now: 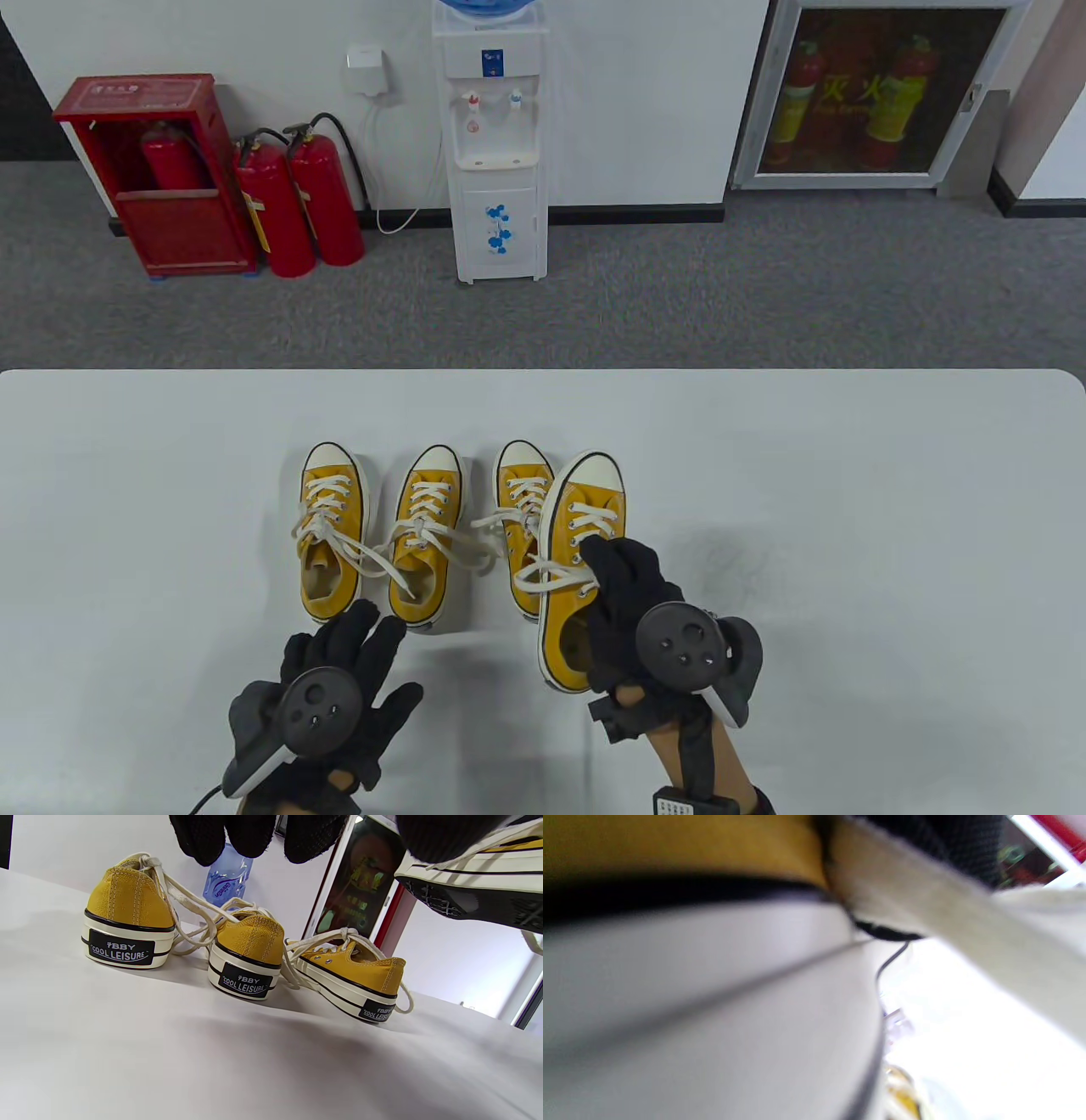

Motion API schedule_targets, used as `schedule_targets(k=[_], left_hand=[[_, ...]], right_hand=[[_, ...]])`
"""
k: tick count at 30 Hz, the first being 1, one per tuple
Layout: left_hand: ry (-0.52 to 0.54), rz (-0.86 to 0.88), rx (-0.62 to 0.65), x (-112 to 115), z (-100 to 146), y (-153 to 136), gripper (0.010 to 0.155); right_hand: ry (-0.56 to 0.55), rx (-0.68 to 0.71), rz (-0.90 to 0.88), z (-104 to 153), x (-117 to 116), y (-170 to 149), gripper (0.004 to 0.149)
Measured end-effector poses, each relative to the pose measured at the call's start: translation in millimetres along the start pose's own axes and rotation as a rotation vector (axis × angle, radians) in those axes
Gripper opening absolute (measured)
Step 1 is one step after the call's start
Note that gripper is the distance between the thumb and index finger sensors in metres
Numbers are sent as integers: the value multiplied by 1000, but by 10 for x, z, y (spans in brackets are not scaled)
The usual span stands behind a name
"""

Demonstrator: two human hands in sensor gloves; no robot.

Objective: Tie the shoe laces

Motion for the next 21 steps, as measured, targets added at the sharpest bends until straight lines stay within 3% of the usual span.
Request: schedule_targets(k=[6,13,21], left_hand=[[-20,37,5,10,-1,-2,76],[-29,42,8,19,-3,-1,76],[-37,57,11,28,-5,0,76]], right_hand=[[-65,-96,56,-328,20,-247,53],[-53,-166,136,-631,-239,-508,52],[-35,-213,198,-749,-581,-773,50]])
Point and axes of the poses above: the tracker on the back of each hand, its own y axis roughly to the thumb side, its own z axis roughly from the fingertips to the wrist, x = y × z, the point moved 5 cm from there along -z, roughly from the wrist to the fingertips, and after that the axes turned 14 degrees about -x, right-handed, at the moved point
